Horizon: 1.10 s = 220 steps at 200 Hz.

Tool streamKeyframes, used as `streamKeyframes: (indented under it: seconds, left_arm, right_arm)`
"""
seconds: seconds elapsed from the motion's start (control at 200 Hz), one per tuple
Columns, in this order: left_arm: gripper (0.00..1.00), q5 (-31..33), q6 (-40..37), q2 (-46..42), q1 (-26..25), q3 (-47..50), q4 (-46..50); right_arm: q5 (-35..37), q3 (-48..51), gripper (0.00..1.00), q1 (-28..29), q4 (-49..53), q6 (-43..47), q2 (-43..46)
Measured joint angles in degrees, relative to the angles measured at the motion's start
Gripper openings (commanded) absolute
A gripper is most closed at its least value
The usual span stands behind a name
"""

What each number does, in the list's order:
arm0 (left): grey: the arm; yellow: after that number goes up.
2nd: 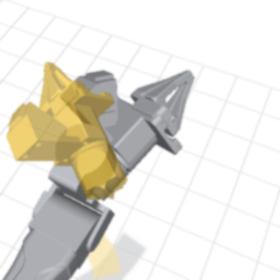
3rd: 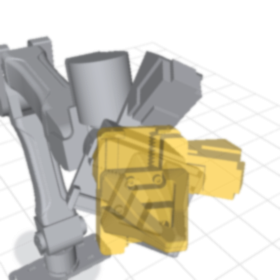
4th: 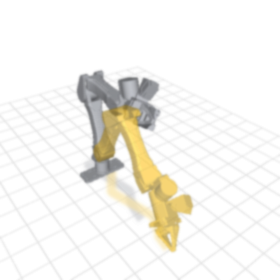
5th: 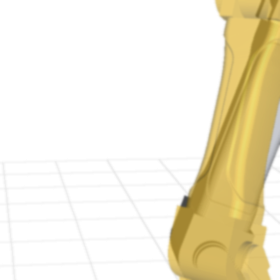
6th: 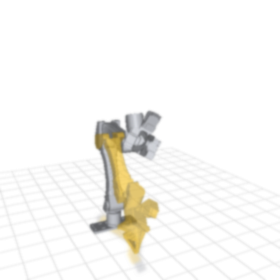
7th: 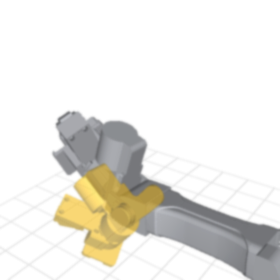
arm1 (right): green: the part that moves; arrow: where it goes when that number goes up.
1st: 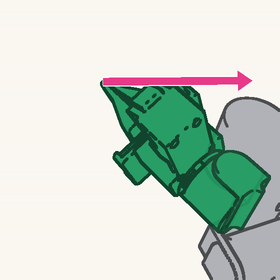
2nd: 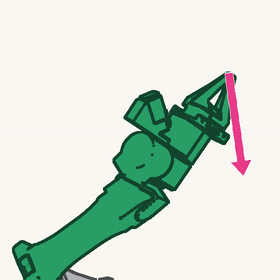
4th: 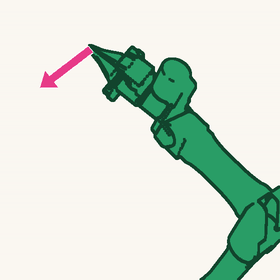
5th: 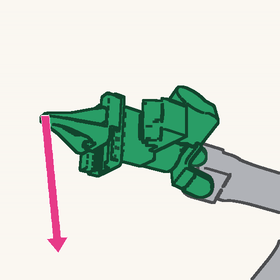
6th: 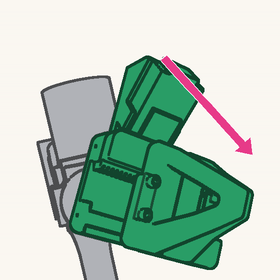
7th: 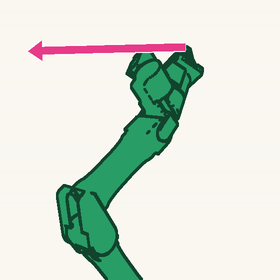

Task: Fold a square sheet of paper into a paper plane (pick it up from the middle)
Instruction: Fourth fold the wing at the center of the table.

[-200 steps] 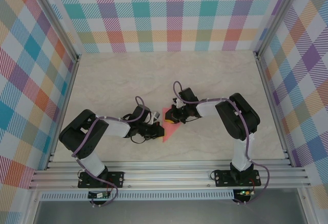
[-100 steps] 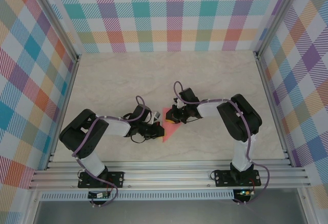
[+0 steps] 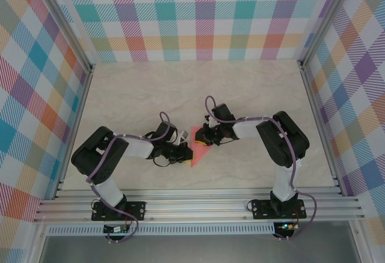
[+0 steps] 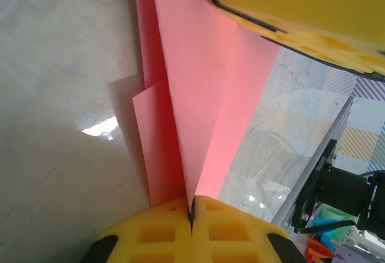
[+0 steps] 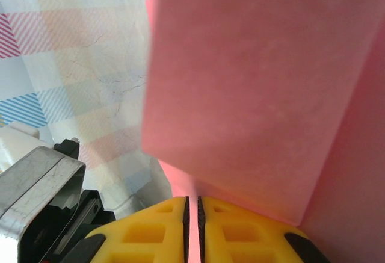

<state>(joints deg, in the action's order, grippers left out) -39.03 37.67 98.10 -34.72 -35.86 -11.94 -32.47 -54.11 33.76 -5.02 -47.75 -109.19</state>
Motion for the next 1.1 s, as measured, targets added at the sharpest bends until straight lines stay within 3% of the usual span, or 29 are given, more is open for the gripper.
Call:
streamKeyframes:
  seconds: [0.275, 0.445, 0.695, 0.885, 1.1]
  left_arm:
    - [0.02, -1.0, 0.0, 0.8, 0.1, -0.7, 0.3]
    - [0.11, -0.9, -0.3, 0.6, 0.1, -0.9, 0.6]
    - [0.18, 0.0, -1.1, -0.9, 0.0, -1.4, 3.3]
    - [0.18, 1.4, -1.1, -2.8, 0.0, -1.4, 7.0]
    - [0.11, 1.0, -1.0, -3.0, 0.0, -1.4, 7.3]
  right_arm:
    - [0.5, -0.3, 0.15, 0.0, 1.2, 0.5, 0.0]
    - [3.6, -1.5, 0.11, 0.1, 5.3, 1.2, 0.0]
    - [4.0, -1.8, 0.10, 0.1, 6.2, 1.7, -0.3]
    - [3.9, -1.8, 0.09, 0.1, 6.2, 2.0, -0.3]
    - [4.0, -1.8, 0.10, 0.1, 6.2, 2.2, -0.3]
